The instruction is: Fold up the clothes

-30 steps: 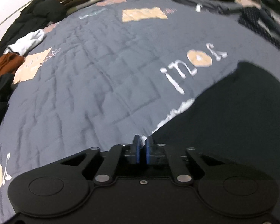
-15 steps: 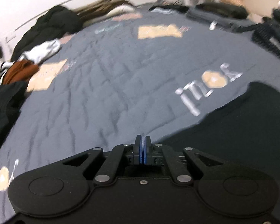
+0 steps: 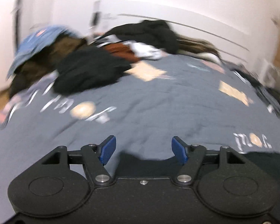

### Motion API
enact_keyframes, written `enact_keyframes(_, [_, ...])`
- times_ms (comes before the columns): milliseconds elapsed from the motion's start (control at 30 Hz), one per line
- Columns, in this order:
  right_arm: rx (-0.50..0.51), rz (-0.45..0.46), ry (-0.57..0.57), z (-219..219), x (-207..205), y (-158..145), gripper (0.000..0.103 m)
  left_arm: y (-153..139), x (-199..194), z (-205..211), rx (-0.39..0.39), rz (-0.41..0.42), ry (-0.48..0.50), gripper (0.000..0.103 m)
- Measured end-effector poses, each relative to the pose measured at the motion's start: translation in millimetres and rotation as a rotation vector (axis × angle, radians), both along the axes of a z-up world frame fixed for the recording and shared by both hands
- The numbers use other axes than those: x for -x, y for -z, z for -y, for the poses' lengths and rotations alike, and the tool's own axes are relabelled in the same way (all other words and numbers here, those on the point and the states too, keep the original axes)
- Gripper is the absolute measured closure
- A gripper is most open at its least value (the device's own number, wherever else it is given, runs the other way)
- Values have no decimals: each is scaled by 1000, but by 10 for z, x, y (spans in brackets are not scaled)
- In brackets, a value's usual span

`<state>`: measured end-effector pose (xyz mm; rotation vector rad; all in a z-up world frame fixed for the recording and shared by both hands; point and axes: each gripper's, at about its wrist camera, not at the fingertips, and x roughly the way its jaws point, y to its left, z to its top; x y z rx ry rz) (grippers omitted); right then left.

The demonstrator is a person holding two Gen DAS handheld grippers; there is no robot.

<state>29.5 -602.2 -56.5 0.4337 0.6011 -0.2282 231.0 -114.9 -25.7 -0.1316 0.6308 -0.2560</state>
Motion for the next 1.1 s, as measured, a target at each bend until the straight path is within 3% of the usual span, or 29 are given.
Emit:
enact_keyframes(100, [18, -13, -21, 110, -202, 0, 48, 247, -128, -309, 124, -85, -64, 46])
enact_keyframes(233, [19, -39, -11, 264, -478, 110, 48, 348, -331, -225, 100, -132, -6, 50])
enact_keyframes(367, [-55, -67, 7, 384, -715, 288, 48, 442, -471, -29, 81, -161, 64, 51])
enact_keyframes(400, [-66, -78, -3, 385, -778, 333, 48, 480, -482, -9, 74, -172, 69, 59])
enact_keyframes(433, [-74, -86, -14, 378, -829, 371, 48, 519, -492, 11, 67, -182, 73, 75])
enact_keyframes(467, [-80, -90, -23, 361, -864, 403, 48, 558, -502, 31, 60, -193, 78, 81])
enact_keyframes(500, [-87, -92, -32, 336, -890, 438, 51, 597, -512, 51, 54, -203, 83, 86])
enact_keyframes(567, [-117, -93, -49, 297, -931, 506, 75, 622, -507, 26, 64, -202, 80, 91])
enact_keyframes(600, [-148, -85, -56, 293, -936, 531, 98, 612, -506, 9, 71, -193, 75, 95])
enact_keyframes(733, [-173, -42, -44, 251, -920, 480, 98, 515, -480, -69, 101, -135, 57, 98])
enact_keyframes(867, [-198, 39, -4, 354, -866, 331, 99, 553, -519, -29, 70, -146, 65, 98])
enact_keyframes(1100, [-113, 62, 17, 344, -986, 351, 99, 618, -589, 41, 14, -165, 79, 98])
